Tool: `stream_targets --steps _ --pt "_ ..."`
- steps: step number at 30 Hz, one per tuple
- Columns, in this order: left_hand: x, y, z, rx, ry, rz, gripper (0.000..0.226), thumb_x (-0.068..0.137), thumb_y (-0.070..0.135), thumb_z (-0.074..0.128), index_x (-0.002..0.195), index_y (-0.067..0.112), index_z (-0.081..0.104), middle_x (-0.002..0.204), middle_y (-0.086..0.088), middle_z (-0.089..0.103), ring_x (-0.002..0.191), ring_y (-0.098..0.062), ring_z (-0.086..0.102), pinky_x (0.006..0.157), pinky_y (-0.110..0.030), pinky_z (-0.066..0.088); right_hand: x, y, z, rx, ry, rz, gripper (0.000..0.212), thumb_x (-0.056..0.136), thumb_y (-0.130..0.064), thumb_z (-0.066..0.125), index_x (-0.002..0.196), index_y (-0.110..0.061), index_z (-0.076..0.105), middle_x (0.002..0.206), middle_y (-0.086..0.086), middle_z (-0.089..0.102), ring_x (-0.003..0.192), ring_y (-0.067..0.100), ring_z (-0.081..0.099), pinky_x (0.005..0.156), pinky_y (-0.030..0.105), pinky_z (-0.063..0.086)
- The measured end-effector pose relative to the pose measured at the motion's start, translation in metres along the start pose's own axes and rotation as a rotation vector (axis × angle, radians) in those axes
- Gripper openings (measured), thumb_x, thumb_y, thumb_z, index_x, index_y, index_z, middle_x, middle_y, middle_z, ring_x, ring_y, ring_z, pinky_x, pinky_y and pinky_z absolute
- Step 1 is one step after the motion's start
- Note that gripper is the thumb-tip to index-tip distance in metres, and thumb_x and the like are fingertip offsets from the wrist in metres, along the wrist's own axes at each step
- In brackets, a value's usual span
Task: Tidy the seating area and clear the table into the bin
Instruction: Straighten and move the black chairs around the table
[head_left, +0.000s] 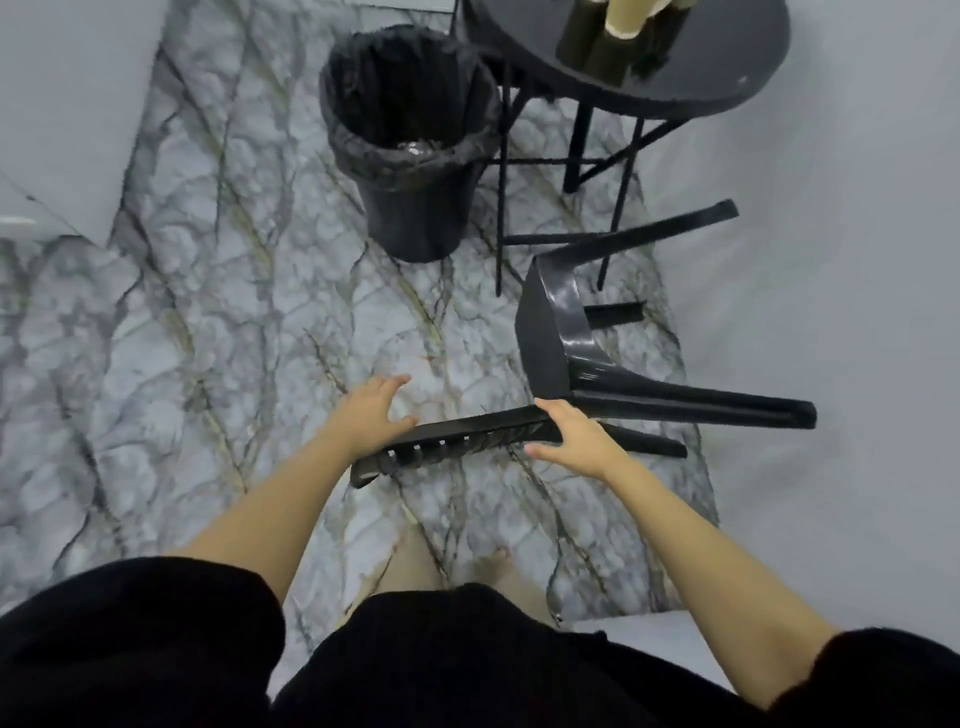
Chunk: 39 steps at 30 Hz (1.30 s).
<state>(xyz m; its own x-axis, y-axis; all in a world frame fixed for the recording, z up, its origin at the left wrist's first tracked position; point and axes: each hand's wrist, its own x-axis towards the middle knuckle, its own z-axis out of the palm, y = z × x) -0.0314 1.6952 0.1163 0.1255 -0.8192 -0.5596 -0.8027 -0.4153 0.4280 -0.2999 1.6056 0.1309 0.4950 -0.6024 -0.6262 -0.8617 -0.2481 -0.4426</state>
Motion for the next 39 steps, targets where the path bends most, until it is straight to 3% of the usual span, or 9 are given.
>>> stream_targets --steps 6,10,15,20,24,28,31,34,39 --pt "0.022 -0.072 0.059 -0.015 -0.035 -0.222 0.066 0.088 0.052 0.045 0.144 0.024 0.024 0.150 -0.006 0.033 0.138 -0.027 0.031 0.111 -0.044 0.024 0.097 -0.011 0.033 -0.069 -0.089 -0.112 0.072 0.086 -0.052 0.053 0.144 -0.019 0.029 0.152 0.003 0.033 0.141 0.020 0.030 0.114 0.039 0.026" --pt "0.071 -0.129 0.125 -0.345 0.114 -0.280 0.065 0.088 0.046 0.051 0.143 0.019 0.028 0.148 -0.005 0.038 0.135 -0.025 0.036 0.108 -0.038 0.031 0.183 -0.002 0.091 -0.058 -0.140 -0.155 0.073 0.085 -0.057 0.052 0.144 -0.022 0.029 0.153 0.002 0.032 0.141 0.020 0.029 0.115 0.042 0.027" --pt "0.116 -0.187 0.199 -0.843 0.273 -0.252 0.051 0.089 0.035 0.055 0.135 0.026 0.037 0.133 0.001 0.048 0.123 -0.016 0.046 0.065 -0.001 0.047 0.251 0.012 0.168 -0.016 -0.227 -0.269 0.066 0.088 -0.052 0.051 0.143 -0.021 0.032 0.149 0.000 0.037 0.136 0.017 0.035 0.107 0.032 0.032" --pt "0.132 -0.196 0.240 -1.048 0.413 -0.181 0.044 0.069 0.053 0.051 0.105 0.027 0.054 0.105 -0.004 0.057 0.090 -0.003 0.060 0.065 -0.006 0.050 0.267 0.007 0.194 -0.215 -0.109 -0.378 0.051 0.085 -0.061 0.047 0.122 -0.027 0.054 0.112 -0.004 0.063 0.102 0.017 0.059 0.077 0.032 0.045" --pt "0.132 -0.188 0.245 -1.048 0.502 -0.149 0.004 0.089 0.024 0.052 0.088 0.026 0.056 0.087 0.003 0.060 0.074 0.011 0.061 0.063 -0.003 0.047 0.265 0.001 0.206 -0.194 0.070 -0.353 0.050 0.076 -0.068 0.052 0.098 -0.025 0.064 0.080 -0.006 0.062 0.075 0.015 0.058 0.064 0.031 0.042" --pt "0.128 -0.184 0.245 -0.989 0.538 -0.165 0.011 0.092 0.007 0.049 0.091 0.014 0.058 0.084 0.003 0.060 0.071 0.011 0.061 0.063 -0.003 0.046 0.261 0.001 0.212 -0.181 0.147 -0.333 0.056 0.071 -0.072 0.055 0.087 -0.020 0.067 0.078 -0.001 0.067 0.071 0.017 0.059 0.059 0.029 0.043" --pt "0.118 -0.170 0.237 -1.027 0.524 -0.170 0.024 0.084 0.029 0.060 0.094 0.007 0.061 0.082 0.000 0.063 0.070 0.006 0.061 0.063 -0.005 0.046 0.246 0.000 0.201 -0.163 0.162 -0.308 0.054 0.070 -0.071 0.057 0.081 -0.020 0.066 0.075 -0.004 0.064 0.068 0.015 0.055 0.052 0.022 0.036" --pt "0.100 -0.141 0.204 -1.057 0.540 -0.164 0.048 0.065 0.050 0.056 0.090 0.010 0.064 0.078 -0.001 0.064 0.067 0.000 0.058 0.061 -0.007 0.047 0.218 -0.006 0.169 -0.106 0.217 -0.278 0.051 0.069 -0.069 0.059 0.087 -0.022 0.069 0.081 -0.004 0.068 0.076 0.015 0.059 0.059 0.028 0.043" --pt "0.053 -0.059 0.111 -0.993 0.508 -0.081 0.033 0.062 0.052 0.059 0.080 0.025 0.065 0.076 0.002 0.068 0.073 -0.010 0.064 0.069 -0.029 0.054 0.147 -0.021 0.085 0.149 0.329 -0.243 0.041 0.067 -0.053 0.073 0.091 -0.020 0.071 0.087 -0.002 0.072 0.084 0.016 0.065 0.077 0.040 0.054"
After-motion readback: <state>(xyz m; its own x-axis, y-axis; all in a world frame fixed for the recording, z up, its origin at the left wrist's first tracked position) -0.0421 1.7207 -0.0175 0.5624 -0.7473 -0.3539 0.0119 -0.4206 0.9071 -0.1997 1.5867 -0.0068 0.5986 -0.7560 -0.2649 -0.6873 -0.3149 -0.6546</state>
